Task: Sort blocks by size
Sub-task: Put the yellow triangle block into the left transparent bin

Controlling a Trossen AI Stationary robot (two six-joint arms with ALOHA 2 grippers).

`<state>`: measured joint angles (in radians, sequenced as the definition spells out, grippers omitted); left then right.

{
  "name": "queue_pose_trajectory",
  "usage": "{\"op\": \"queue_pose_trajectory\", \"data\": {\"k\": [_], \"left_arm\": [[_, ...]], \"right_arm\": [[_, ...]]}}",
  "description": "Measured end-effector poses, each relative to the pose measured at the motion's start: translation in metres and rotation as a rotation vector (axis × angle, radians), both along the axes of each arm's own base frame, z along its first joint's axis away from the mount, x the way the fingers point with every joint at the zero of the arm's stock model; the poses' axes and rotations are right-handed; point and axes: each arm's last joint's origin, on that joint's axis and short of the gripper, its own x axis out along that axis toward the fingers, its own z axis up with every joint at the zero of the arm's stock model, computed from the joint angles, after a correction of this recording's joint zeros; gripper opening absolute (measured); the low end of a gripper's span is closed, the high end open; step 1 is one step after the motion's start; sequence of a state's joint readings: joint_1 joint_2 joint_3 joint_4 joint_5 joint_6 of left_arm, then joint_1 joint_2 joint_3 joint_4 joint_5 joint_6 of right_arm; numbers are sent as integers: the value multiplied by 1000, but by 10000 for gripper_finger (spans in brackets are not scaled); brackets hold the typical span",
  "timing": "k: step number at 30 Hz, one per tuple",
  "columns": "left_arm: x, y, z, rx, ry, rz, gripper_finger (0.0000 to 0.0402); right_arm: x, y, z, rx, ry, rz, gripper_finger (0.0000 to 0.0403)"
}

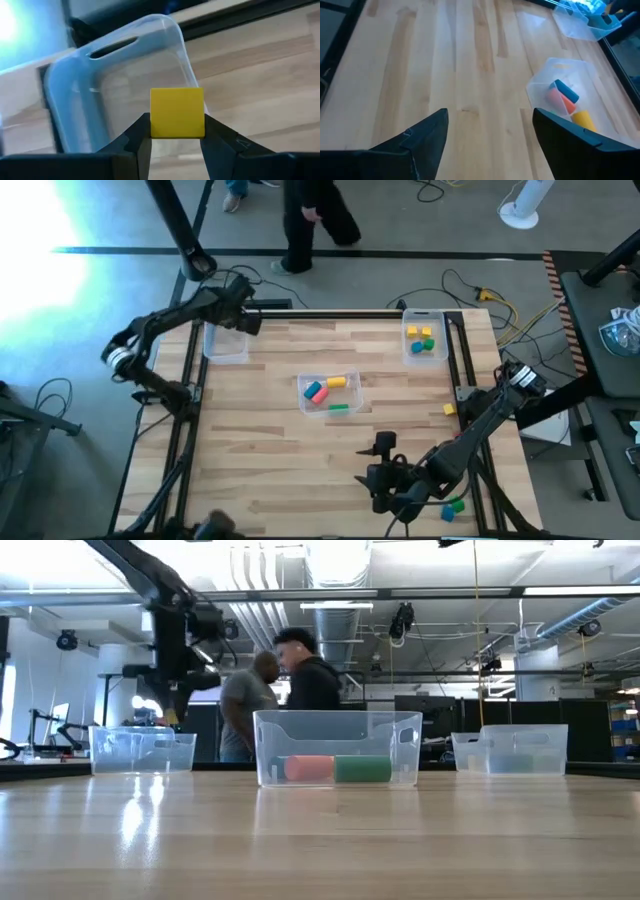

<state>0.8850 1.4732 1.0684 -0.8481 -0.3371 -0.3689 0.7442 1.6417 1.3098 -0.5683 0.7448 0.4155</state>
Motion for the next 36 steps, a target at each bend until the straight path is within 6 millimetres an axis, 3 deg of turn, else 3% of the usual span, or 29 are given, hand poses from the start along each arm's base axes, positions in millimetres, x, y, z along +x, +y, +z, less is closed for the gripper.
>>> {"op": "queue_pose_trajectory", "data": {"k": [5,9,19,32,36], "left_arm": [[-8,31,-17,-117,4,58,117],[-13,44,-34,-175,38,92,117],[-12,57,-51,-200,53,75,117],[-11,65,-81,-287,104,72,117],[-10,66,-82,-294,112,52,117]], "right_arm": [[0,-1,-1,8,18,2,277],[-11,-9,6,7,43,-41,267],[-27,-33,35,-18,-44,-172,261],[-28,-32,35,14,-4,-142,279],[-29,-33,36,17,-5,-139,274]]}}
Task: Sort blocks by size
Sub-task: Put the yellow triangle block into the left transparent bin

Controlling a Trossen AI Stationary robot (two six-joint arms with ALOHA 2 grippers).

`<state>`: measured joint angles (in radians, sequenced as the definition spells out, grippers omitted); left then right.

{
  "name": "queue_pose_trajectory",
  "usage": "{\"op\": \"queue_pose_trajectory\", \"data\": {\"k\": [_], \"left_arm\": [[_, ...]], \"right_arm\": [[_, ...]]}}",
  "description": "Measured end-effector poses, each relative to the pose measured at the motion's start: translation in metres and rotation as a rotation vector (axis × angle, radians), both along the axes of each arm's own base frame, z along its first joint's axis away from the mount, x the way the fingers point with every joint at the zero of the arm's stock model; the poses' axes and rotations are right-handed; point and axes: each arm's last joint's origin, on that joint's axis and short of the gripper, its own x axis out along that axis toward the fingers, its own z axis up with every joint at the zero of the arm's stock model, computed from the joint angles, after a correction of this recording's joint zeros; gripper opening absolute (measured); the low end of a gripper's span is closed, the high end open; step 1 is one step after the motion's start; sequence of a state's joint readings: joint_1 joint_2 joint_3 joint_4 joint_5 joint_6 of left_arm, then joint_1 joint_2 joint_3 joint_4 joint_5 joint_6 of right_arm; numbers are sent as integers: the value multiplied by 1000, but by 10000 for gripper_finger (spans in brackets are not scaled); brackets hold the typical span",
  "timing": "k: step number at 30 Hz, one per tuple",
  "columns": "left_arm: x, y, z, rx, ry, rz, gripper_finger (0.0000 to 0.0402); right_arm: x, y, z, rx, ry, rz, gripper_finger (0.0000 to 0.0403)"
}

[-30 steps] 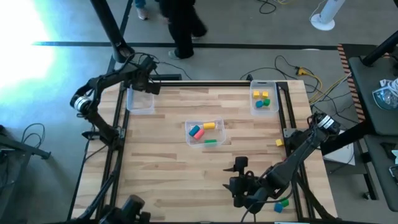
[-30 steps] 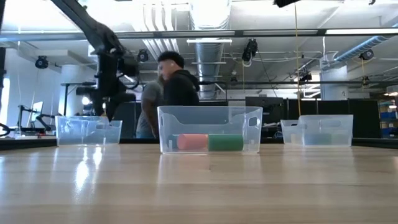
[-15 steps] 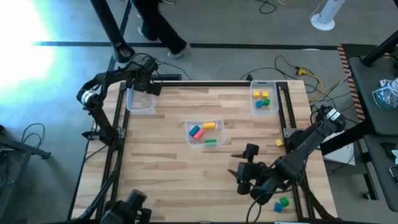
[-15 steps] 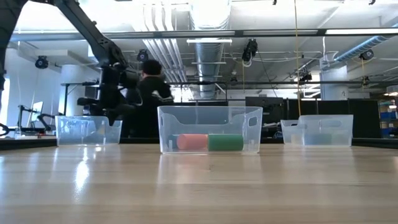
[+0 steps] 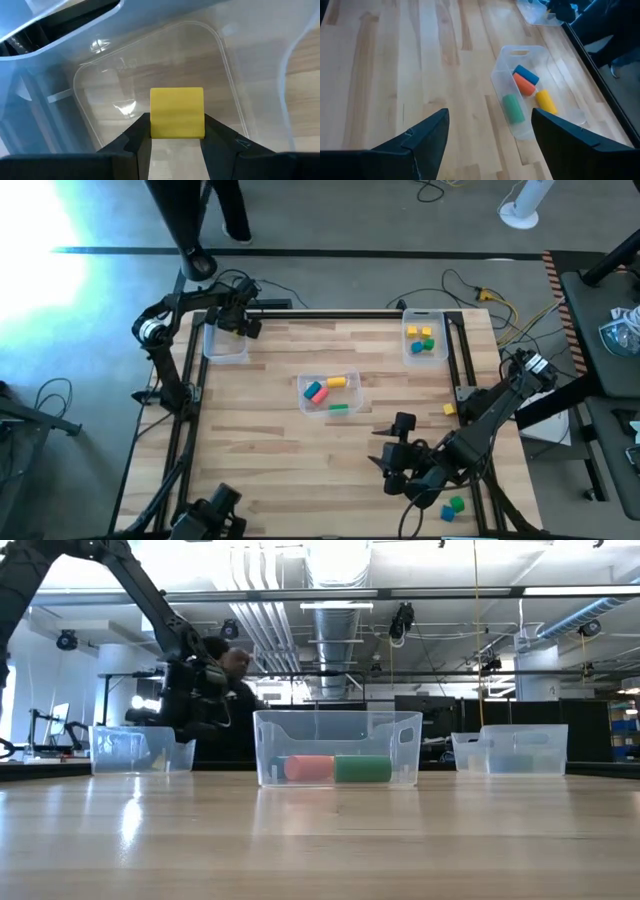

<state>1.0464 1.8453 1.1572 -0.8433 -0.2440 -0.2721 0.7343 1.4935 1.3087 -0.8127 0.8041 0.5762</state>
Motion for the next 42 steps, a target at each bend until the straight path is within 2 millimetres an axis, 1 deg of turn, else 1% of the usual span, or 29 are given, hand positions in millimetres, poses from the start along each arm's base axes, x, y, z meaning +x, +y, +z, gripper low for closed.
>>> {"op": "queue_pose_trajectory", "data": {"k": [5,6,8,11,14,18,21,24,26,29,33,36,38,40,42], "left_arm": [[4,-2,1,2,-1,-19,121],[5,-3,2,2,-1,-25,134],[8,-5,4,9,-5,-33,177],[9,-9,6,-12,13,-43,239],[5,-16,10,-67,55,-43,271],[0,-31,26,-92,128,-37,278],[4,-47,47,-18,109,-62,272],[10,-67,71,86,52,-106,266],[14,-84,89,168,2,-138,262],[22,-117,111,285,-116,-230,257],[27,-175,129,373,-274,-408,248],[30,-219,132,444,-434,-509,239],[32,-249,133,502,-559,-570,234],[35,-283,129,557,-693,-665,232],[36,-316,123,607,-803,-766,232]], "right_arm": [[-1,1,0,28,28,28,283],[-1,0,1,31,30,30,286],[-2,0,3,27,37,29,292],[-2,-9,11,18,79,-7,299],[-5,-27,20,17,170,-87,297],[-12,-60,21,34,382,-255,291],[-18,-84,12,49,572,-374,287],[-20,-102,-7,59,778,-345,286],[-19,-114,-24,90,914,-320,286],[-19,-128,-52,120,1091,-299,285],[-33,-133,-87,115,1319,-229,288],[-46,-134,-112,78,1444,-186,294],[-51,-134,-127,125,1470,-158,299],[-54,-136,-140,169,1476,-114,305],[-60,-141,-149,178,1517,-104,309]]}}
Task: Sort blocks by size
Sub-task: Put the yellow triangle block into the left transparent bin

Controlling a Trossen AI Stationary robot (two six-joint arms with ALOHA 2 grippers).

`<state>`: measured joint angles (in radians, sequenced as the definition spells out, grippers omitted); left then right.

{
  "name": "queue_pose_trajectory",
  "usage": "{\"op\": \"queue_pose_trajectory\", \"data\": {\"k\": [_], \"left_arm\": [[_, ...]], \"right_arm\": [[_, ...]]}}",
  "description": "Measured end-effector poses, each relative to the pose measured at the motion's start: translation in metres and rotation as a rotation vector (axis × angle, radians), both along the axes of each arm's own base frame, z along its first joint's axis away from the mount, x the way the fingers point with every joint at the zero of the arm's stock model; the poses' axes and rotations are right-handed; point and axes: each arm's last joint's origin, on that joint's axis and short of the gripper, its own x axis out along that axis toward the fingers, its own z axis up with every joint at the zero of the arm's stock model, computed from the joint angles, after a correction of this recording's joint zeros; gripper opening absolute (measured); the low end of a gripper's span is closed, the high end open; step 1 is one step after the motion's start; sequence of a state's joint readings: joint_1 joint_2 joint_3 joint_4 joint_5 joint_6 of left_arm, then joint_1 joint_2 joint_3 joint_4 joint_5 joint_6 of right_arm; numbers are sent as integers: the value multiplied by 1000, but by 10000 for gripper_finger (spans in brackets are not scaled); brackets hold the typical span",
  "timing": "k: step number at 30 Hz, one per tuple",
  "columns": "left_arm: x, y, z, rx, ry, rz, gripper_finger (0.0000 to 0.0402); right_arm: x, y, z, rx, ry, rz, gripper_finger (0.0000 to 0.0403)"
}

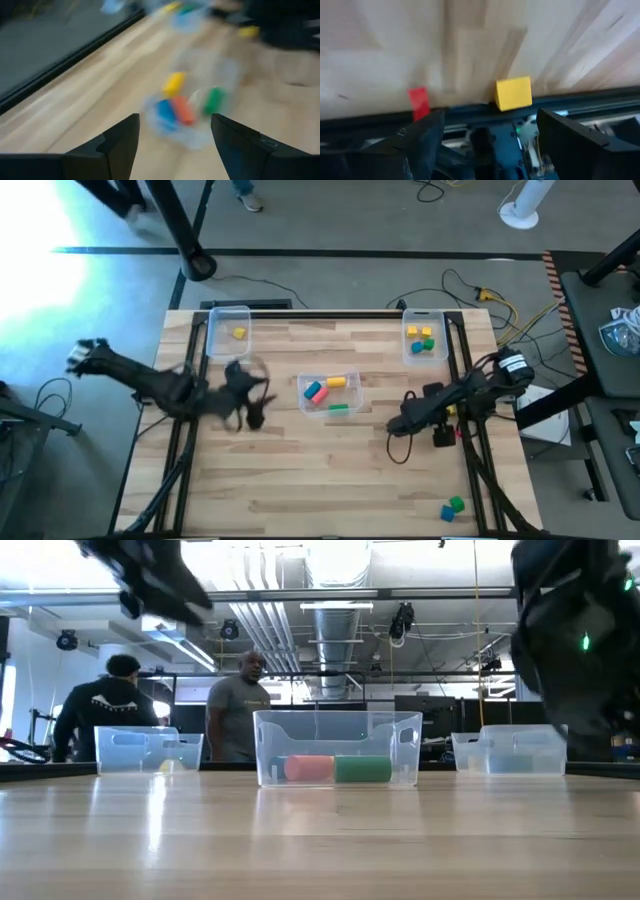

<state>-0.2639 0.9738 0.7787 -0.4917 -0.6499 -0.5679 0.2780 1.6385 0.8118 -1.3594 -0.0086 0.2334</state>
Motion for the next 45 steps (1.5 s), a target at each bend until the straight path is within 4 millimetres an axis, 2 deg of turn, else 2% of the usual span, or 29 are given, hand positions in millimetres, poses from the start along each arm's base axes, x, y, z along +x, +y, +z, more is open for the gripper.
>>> {"op": "queue_pose_trajectory", "data": {"k": [5,9,19,27,32,36,40,43,45], "left_arm": [[-7,-58,-15,124,-129,-175,232],[-13,-84,-42,223,-98,-247,232],[-11,-89,-96,208,-82,-125,232],[-1,-97,-119,240,-61,-114,232],[1,-99,-128,248,-42,-106,232],[2,-98,-135,296,-44,-58,232],[2,-98,-142,343,-30,-35,232],[2,-98,-144,362,-33,-21,232],[2,-97,-143,373,-56,10,232]], "right_arm": [[-11,-23,-16,-18,81,-85,307],[-14,-36,-29,9,79,-138,299],[-9,-50,-47,-23,140,-179,255],[-13,-56,-69,4,263,-230,209],[-14,-58,-74,9,281,-251,171],[-14,-62,-69,-14,252,-255,134],[-12,-62,-60,-15,195,-257,130],[-9,-61,-45,-65,146,-252,130],[-2,-59,-29,-81,73,-260,134]]}}
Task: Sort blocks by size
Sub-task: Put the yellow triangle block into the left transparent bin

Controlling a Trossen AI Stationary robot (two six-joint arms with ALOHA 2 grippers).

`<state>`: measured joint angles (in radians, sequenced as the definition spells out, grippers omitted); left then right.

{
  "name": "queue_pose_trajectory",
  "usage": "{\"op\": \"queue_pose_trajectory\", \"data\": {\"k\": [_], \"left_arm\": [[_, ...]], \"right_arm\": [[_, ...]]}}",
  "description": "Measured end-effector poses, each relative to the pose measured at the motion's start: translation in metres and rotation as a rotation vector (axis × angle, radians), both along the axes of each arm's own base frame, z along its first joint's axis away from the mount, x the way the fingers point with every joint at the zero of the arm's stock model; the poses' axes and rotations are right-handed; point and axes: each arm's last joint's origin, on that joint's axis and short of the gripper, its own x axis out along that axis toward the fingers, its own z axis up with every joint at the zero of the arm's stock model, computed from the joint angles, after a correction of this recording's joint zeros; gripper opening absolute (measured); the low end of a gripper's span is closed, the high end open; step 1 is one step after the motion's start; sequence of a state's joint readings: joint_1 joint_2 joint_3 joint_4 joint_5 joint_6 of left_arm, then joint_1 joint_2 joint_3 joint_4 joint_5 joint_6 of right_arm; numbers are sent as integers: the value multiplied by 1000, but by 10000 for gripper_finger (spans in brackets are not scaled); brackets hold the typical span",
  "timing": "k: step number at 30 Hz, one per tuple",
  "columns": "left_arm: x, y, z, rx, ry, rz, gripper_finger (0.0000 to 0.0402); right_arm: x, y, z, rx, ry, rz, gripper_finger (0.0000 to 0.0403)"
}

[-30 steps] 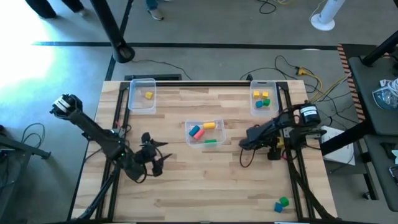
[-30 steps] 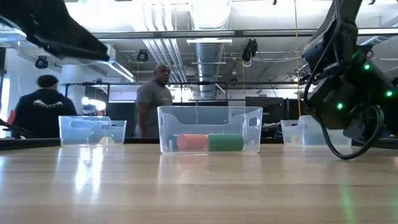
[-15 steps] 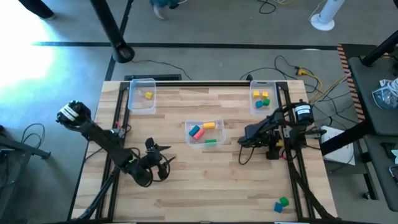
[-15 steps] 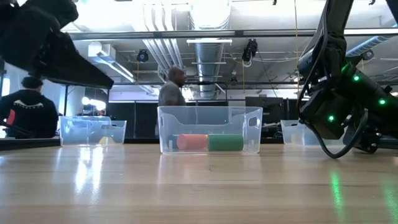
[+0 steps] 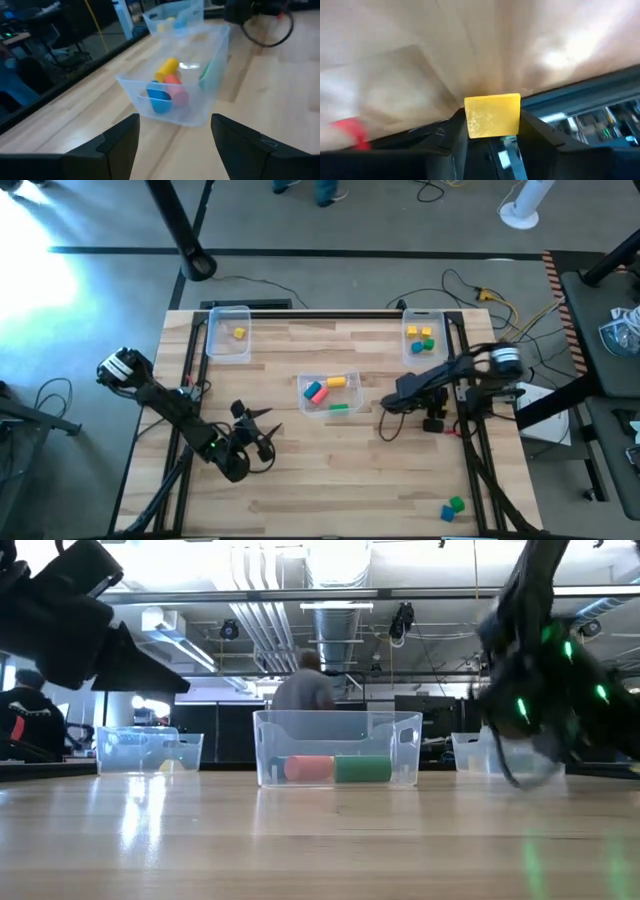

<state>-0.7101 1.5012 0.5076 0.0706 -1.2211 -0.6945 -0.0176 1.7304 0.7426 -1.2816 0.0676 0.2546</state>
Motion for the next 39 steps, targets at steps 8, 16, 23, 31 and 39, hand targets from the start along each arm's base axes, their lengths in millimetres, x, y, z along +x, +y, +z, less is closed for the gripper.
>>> {"op": "queue_pose_trajectory", "data": {"k": [8,16,23,31,39], "left_arm": [[4,-3,-5,142,55,-16,232],[34,-17,17,484,250,-55,234],[81,-41,61,569,288,-79,256],[125,-69,104,724,364,-219,258],[154,-65,128,717,396,-484,259]], "right_arm": [[36,14,79,-70,-557,-97,130],[77,34,139,54,-1317,-71,133],[108,59,166,281,-1727,39,130],[125,90,170,477,-1876,142,132],[135,111,168,513,-1743,203,132]]}}
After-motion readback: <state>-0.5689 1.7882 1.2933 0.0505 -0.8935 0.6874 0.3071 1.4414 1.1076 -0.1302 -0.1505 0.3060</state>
